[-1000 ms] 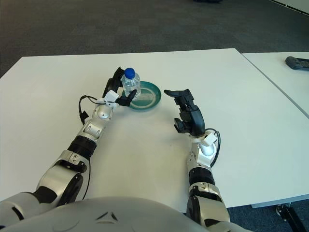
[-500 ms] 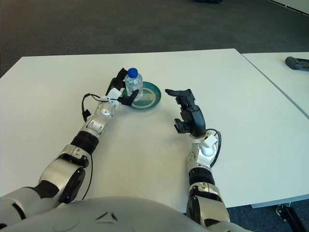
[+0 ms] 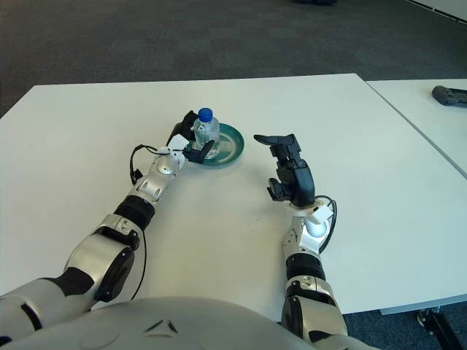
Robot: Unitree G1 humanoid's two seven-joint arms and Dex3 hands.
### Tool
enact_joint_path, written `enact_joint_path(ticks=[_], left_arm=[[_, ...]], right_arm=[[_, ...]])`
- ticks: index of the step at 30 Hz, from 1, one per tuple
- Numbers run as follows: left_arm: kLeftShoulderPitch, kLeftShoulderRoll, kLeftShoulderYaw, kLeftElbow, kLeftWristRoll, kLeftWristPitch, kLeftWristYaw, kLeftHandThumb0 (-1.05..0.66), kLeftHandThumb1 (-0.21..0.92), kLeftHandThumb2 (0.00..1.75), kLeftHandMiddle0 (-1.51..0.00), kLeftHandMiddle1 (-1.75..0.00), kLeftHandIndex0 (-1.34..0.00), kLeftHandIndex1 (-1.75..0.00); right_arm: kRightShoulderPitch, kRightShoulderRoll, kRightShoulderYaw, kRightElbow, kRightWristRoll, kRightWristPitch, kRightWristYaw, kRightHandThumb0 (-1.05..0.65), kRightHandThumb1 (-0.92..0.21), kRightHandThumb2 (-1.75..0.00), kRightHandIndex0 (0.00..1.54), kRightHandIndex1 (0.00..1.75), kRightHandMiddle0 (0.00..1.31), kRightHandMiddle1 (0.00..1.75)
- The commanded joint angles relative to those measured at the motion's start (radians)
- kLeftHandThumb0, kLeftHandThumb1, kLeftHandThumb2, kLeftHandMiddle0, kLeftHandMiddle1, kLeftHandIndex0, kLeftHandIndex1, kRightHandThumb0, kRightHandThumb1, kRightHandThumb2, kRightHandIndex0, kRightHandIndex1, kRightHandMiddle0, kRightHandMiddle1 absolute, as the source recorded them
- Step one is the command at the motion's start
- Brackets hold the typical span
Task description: Put the bottle into the plate.
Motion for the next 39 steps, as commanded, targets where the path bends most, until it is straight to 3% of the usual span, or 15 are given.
enact_joint_path(ticks=[1, 18, 27, 28, 29, 31, 33, 35, 37, 39], left_arm=[[-0.106, -0.005, 0.031, 0.036, -0.028, -0.004, -0.003, -0.46, 0.34, 1.28, -1.18, -1.75, -0.58, -1.75], [-0.155, -0.014, 0.060, 0.145, -0.067, 0.014, -0.016, -0.46, 0.33, 1.29, -1.16, -1.75, -0.59, -1.75], [-0.194, 0.000, 0.058, 0.276, -0.063, -0.059, -0.053, -0.46, 0.34, 1.28, -1.07, -1.75, -0.59, -1.75], [-0.197, 0.002, 0.054, 0.282, -0.058, -0.062, -0.055, -0.44, 0.43, 1.13, -0.98, -1.75, -0.55, -1.70], [-0.201, 0.004, 0.047, 0.289, -0.050, -0.064, -0.057, -0.44, 0.46, 1.08, -0.96, -1.75, -0.54, -1.69], [-0.207, 0.006, 0.037, 0.300, -0.038, -0.068, -0.058, -0.40, 0.62, 0.81, -0.58, -1.75, -0.48, -1.62], [-0.212, 0.009, 0.030, 0.310, -0.029, -0.074, -0.065, -0.56, 0.65, 0.67, -0.35, -1.39, -0.25, -1.45], [-0.216, 0.012, 0.026, 0.319, -0.026, -0.079, -0.076, -0.67, 0.71, 0.54, -0.26, -1.09, -0.13, -1.28], [-0.219, 0.014, 0.023, 0.326, -0.024, -0.083, -0.084, -0.75, 0.78, 0.39, -0.22, -0.82, -0.05, -1.15], [-0.222, 0.017, 0.021, 0.334, -0.023, -0.085, -0.095, -0.79, 0.83, 0.32, -0.21, -0.69, -0.03, -1.07]], right_arm=[[0.226, 0.117, -0.034, 0.209, 0.068, -0.030, -0.017, -0.74, -0.92, -0.65, 0.40, 0.95, 0.09, 1.17], [0.275, 0.152, -0.009, 0.137, 0.070, -0.024, -0.024, -0.75, -0.92, -0.66, 0.40, 1.03, 0.11, 1.19], [0.292, 0.169, -0.007, 0.101, 0.111, -0.004, -0.005, -0.70, -0.92, -0.62, 0.40, 1.03, 0.11, 1.19], [0.294, 0.170, -0.006, 0.098, 0.114, 0.000, -0.004, -0.69, -0.92, -0.59, 0.41, 1.03, 0.11, 1.20], [0.297, 0.170, -0.005, 0.094, 0.116, 0.007, -0.003, -0.69, -0.92, -0.58, 0.41, 1.03, 0.11, 1.20], [0.302, 0.170, -0.003, 0.088, 0.119, 0.019, -0.002, -0.68, -0.92, -0.55, 0.41, 1.05, 0.12, 1.20], [0.305, 0.171, -0.002, 0.083, 0.123, 0.027, -0.002, -0.68, -0.91, -0.53, 0.41, 1.06, 0.12, 1.21], [0.306, 0.172, -0.002, 0.080, 0.124, 0.029, -0.003, -0.68, -0.91, -0.52, 0.41, 1.06, 0.13, 1.22], [0.307, 0.172, -0.001, 0.077, 0.122, 0.031, -0.008, -0.68, -0.90, -0.52, 0.42, 1.07, 0.14, 1.23], [0.310, 0.171, 0.001, 0.072, 0.115, 0.036, -0.018, -0.68, -0.90, -0.52, 0.42, 1.08, 0.15, 1.24]])
